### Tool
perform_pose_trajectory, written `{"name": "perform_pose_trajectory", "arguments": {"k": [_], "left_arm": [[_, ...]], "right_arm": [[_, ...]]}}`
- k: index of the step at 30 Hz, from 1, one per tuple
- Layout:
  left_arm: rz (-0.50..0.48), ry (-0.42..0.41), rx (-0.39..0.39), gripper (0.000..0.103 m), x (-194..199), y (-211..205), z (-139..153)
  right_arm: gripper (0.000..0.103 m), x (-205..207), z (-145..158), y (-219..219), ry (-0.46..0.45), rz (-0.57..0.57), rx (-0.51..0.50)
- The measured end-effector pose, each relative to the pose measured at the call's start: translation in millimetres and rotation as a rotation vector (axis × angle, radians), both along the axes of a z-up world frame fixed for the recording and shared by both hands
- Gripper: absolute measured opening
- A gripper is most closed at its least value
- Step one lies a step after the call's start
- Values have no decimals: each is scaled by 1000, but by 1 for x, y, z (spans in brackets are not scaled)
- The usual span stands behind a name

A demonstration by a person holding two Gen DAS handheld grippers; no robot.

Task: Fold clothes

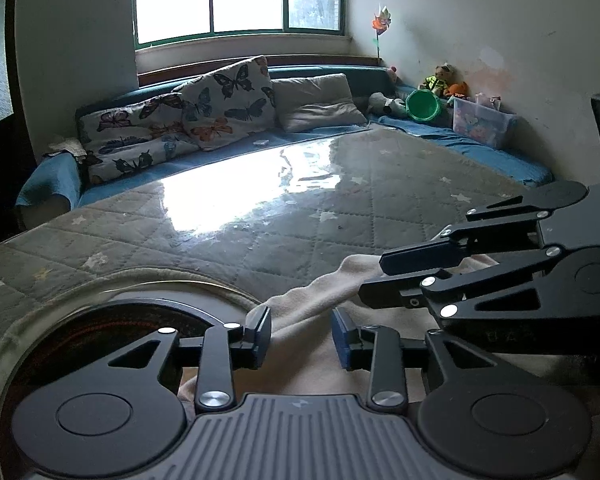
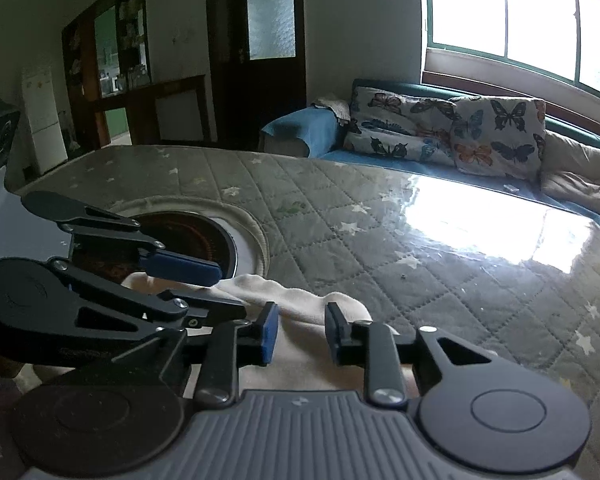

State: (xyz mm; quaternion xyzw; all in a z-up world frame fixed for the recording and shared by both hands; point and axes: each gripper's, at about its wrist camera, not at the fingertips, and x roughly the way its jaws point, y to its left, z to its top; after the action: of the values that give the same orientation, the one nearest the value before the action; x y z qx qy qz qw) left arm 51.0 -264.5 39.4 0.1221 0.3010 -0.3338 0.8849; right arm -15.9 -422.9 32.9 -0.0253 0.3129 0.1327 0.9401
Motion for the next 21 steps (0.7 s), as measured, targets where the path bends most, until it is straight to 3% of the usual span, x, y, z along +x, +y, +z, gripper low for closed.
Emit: {"name": "perform_pose_trajectory", "arguments": {"k": [6, 17, 21], "left_arm": [[27, -4, 3, 54, -19, 8, 7], [116, -20, 14, 88, -60, 28, 18], [143, -31, 27, 94, -76, 36, 20]], "right_arm": [[43, -20, 5, -2, -4, -17, 11], [60, -61, 10, 3, -9, -37, 38], [69, -74, 11, 7, -14, -35, 38]]}}
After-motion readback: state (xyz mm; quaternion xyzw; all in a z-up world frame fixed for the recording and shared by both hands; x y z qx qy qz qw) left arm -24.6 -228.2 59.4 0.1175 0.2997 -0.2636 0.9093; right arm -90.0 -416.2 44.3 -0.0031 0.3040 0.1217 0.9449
